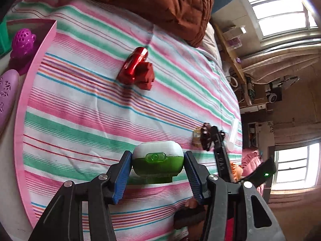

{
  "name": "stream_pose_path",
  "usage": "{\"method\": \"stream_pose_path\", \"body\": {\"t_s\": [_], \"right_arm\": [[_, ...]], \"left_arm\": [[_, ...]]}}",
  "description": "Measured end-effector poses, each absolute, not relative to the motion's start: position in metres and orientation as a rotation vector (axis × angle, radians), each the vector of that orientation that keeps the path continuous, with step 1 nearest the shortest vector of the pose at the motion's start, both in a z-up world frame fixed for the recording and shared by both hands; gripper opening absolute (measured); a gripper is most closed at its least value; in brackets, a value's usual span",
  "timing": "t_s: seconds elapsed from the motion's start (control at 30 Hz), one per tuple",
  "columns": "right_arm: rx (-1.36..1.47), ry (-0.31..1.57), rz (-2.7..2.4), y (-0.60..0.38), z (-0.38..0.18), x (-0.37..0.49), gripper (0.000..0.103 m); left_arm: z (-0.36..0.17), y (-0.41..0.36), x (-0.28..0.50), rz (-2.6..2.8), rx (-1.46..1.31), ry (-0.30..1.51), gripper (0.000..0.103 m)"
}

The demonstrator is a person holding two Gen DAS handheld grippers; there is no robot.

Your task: Organize rigid objects

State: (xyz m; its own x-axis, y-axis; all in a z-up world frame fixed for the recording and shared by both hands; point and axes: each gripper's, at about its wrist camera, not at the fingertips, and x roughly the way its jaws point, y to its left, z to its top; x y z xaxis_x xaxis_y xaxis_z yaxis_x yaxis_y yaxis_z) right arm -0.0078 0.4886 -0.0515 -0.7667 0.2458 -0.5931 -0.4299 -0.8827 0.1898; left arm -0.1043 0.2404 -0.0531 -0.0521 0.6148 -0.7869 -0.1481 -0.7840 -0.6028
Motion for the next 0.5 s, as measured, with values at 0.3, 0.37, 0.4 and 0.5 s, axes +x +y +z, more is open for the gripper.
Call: {"method": "stream_pose_path", "body": {"t_s": [0.3,0.37,0.4,0.5], "right_arm": [[-0.814,0.452,2.614,0.489,-0.052,-0.007,0.024],[-0.815,0.45,2.614,0.489,-0.052,-0.008,0.024],[-0.814,0.451,2.614,0.489,-0.052,-0.008,0.024],[-0.815,0.451,2.614,0.489,-0.052,-0.008,0.024]], "left_arm": [[0.005,0.252,-0.105,2.251,-1.324,-0.025,0.056],[0.016,0.258,-0.101,2.266,-1.23,0.106,0.057],[0.019,0.263,-0.099,2.269,-1.197,0.173,0.057],[0.013,0.279,-0.089,2.211,-1.114,0.381,0.057]]}}
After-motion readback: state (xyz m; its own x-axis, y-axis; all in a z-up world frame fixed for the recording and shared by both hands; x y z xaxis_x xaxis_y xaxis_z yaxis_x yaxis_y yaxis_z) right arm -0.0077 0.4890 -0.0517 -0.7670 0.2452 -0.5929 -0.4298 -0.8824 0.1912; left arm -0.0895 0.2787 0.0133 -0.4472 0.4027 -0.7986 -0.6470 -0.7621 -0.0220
